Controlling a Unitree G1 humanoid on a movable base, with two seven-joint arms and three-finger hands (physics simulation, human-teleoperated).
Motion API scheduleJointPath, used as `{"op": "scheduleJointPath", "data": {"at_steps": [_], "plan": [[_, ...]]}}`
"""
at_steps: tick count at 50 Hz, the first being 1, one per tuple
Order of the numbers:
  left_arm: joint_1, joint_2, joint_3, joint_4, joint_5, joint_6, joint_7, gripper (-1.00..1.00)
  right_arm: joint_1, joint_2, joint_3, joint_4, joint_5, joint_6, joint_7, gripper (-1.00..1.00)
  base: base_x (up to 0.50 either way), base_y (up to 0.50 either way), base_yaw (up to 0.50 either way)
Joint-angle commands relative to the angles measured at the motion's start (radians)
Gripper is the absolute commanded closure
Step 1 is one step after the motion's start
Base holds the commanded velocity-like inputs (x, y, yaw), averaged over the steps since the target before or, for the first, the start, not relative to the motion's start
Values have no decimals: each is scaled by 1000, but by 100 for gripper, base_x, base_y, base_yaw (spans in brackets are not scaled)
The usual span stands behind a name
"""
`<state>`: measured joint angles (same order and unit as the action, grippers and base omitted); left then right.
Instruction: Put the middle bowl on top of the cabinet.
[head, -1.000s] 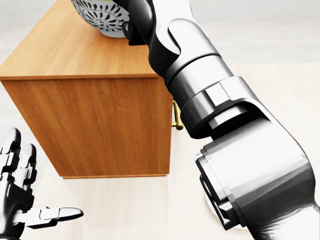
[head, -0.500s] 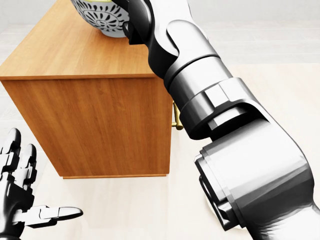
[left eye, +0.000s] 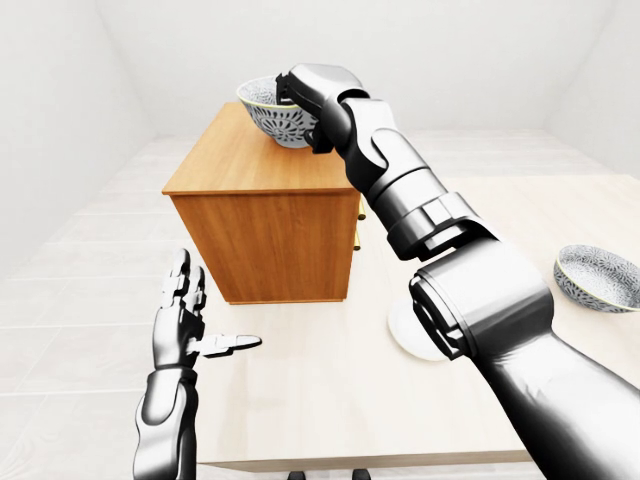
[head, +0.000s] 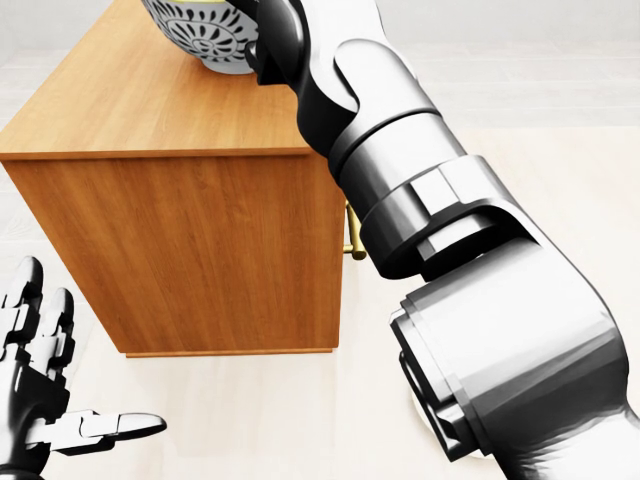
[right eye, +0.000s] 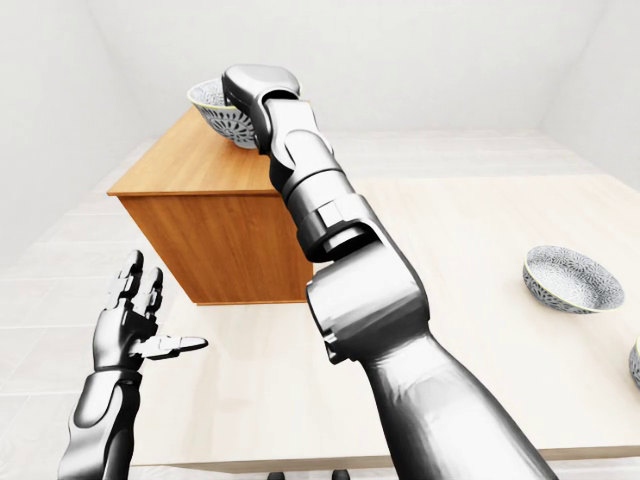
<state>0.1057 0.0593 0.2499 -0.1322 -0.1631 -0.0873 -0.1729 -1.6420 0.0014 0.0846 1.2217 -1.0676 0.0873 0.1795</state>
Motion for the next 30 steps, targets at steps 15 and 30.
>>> {"op": "scheduleJointPath", "data": {"at_steps": [15, 30], "plan": [[1, -4, -7, 1, 5, 0, 1, -100, 25, 5, -2, 14, -2, 0, -11, 30, 0, 0, 0], [-1, -2, -10, 4, 6, 0, 3, -100, 30, 2, -3, 20, -4, 0, -15, 26, 0, 0, 0]]}}
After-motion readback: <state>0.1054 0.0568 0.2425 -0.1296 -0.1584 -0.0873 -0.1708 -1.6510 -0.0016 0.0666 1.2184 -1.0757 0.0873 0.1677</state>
